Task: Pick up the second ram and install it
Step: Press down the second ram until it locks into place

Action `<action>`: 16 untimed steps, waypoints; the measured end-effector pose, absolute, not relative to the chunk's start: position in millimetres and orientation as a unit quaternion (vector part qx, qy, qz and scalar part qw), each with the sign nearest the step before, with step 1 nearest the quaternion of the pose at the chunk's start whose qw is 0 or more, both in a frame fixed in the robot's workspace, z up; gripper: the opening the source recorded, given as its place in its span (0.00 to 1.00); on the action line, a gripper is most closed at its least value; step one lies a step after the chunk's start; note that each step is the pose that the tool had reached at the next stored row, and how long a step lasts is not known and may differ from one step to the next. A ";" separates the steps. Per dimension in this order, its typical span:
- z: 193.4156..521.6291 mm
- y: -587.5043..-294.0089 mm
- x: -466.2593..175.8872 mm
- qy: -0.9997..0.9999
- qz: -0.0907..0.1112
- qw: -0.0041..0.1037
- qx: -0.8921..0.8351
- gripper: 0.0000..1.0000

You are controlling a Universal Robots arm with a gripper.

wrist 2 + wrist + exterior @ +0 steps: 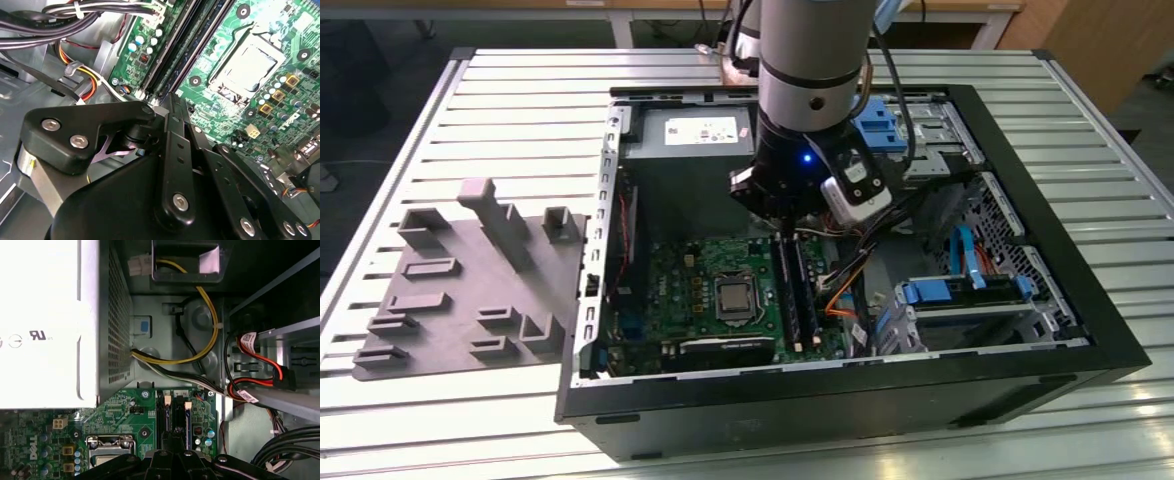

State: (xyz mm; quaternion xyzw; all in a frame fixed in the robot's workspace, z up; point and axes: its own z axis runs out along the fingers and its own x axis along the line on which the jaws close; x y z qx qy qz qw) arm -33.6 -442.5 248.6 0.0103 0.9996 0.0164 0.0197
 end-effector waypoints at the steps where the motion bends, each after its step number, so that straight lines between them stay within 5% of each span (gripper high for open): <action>1: 248.5 -441.5 -33.6 1.000 0.016 0.020 0.010 0.11; 16: 242.2 -441.1 -33.6 1.000 0.016 0.020 0.010 0.11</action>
